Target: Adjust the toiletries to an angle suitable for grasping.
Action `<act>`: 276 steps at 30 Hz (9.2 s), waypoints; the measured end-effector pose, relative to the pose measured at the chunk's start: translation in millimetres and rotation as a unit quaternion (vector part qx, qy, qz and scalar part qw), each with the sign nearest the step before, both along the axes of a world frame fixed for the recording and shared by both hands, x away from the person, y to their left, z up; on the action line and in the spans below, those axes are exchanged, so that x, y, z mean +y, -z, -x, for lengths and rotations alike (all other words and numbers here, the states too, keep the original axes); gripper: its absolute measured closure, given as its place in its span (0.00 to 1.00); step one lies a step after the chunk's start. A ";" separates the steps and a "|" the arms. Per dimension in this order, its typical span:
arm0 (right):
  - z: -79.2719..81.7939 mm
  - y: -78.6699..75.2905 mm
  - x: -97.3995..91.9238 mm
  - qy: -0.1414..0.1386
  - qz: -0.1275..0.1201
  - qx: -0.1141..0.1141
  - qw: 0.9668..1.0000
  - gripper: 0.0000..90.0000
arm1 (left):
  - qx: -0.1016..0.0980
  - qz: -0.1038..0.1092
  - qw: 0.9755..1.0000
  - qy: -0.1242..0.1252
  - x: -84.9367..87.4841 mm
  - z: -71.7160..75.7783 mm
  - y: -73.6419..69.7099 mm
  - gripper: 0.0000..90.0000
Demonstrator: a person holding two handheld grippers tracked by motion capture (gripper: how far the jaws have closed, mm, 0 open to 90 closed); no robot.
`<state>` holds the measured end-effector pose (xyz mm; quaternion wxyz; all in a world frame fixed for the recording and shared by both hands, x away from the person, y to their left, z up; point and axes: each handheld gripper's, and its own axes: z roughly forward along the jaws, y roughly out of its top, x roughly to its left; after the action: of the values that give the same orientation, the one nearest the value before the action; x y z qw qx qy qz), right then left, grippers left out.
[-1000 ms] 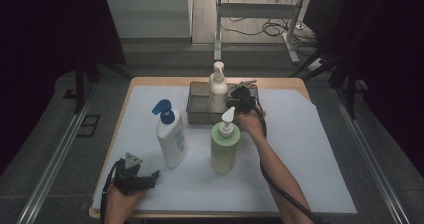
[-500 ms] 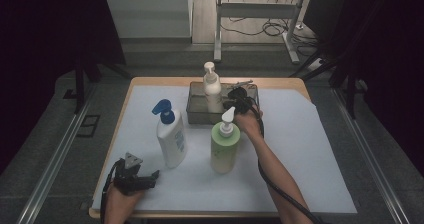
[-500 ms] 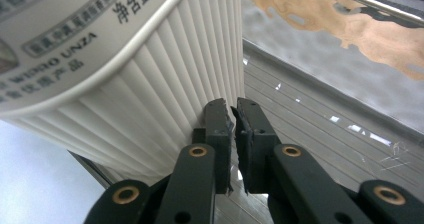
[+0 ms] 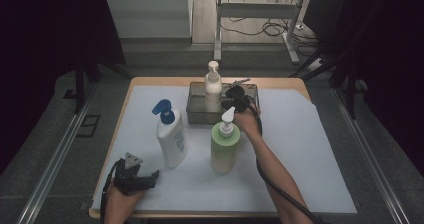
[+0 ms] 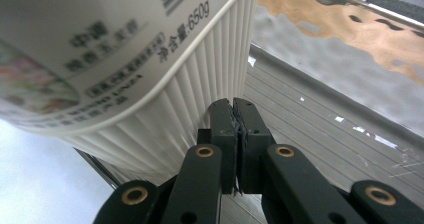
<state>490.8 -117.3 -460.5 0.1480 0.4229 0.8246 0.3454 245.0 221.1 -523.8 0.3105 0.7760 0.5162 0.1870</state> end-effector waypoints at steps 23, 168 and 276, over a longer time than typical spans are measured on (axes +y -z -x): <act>-2.0 2.9 17.6 -0.017 -0.004 0.005 1.000 0.98 | 0.000 0.000 1.000 0.000 0.0 0.0 0.0 0.13; 135.5 -11.2 -93.8 -0.088 -0.022 -0.029 0.995 0.30 | 0.000 -0.001 1.000 0.000 -0.2 0.1 0.1 0.13; 149.5 -79.2 -20.7 -0.134 -0.015 -0.062 0.989 0.13 | -0.001 0.000 1.000 0.000 -0.2 -0.3 0.1 0.13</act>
<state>341.3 -138.0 -381.4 0.1446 0.2885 0.8578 0.4002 245.3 221.0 -523.9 0.3108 0.7756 0.5161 0.1882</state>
